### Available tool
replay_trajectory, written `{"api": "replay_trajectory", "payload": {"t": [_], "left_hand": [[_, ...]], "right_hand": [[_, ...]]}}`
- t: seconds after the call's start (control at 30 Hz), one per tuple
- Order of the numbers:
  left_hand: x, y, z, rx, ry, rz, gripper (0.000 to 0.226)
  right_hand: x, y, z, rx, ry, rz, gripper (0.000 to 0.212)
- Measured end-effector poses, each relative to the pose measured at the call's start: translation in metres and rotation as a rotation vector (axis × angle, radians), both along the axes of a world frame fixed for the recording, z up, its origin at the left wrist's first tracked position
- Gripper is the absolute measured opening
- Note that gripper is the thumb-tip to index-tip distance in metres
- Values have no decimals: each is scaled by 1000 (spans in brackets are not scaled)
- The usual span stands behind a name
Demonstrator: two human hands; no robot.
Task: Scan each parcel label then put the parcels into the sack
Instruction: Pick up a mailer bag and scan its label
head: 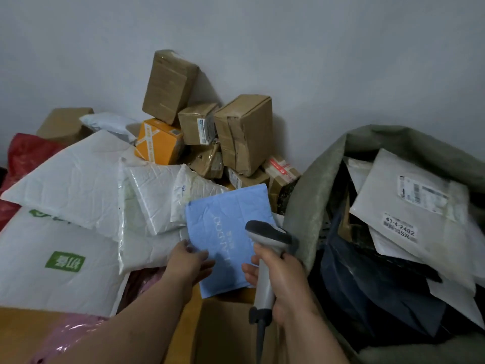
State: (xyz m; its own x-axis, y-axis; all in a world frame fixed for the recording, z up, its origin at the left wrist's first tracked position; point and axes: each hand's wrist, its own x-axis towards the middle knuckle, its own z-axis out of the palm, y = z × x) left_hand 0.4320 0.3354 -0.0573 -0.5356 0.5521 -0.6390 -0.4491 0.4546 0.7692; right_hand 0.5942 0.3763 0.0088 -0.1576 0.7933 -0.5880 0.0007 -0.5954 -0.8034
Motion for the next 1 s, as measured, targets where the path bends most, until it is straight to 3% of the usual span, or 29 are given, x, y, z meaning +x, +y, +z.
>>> {"api": "replay_trajectory", "payload": {"t": [0.13,0.27,0.37,0.47,0.53,0.6,0.63,0.7,0.77,0.93,1.0], "left_hand": [[-5,9,-8,68,-86,112,60],[-10,10,5,71,-11,98,12],[-13,5,32,146,58,167,11],[-16,-5,74,280,-16,309,29],[-16,-11,94,252,114,325,39],[-15,-18,104,228,306,337,19],[-15,-22,108,240,328,359,28],[-12,-33,115,342,201,423,76],[-7,-44,118,464,7,505,91],[7,-72,114,495,-156,493,39],[14,-80,116,502,-182,519,30]], "right_hand": [[-3,7,-7,-29,2,19,14],[-7,10,-4,-21,27,61,17],[-6,11,6,29,65,77,21],[-5,8,23,96,118,51,20],[-4,5,35,114,158,17,17],[-2,2,46,102,188,-15,15],[-1,0,50,94,197,-26,15],[4,-5,57,80,231,-41,18],[10,-11,61,71,283,-57,24],[32,-30,66,81,299,-99,25],[40,-37,70,94,283,-102,24]]}}
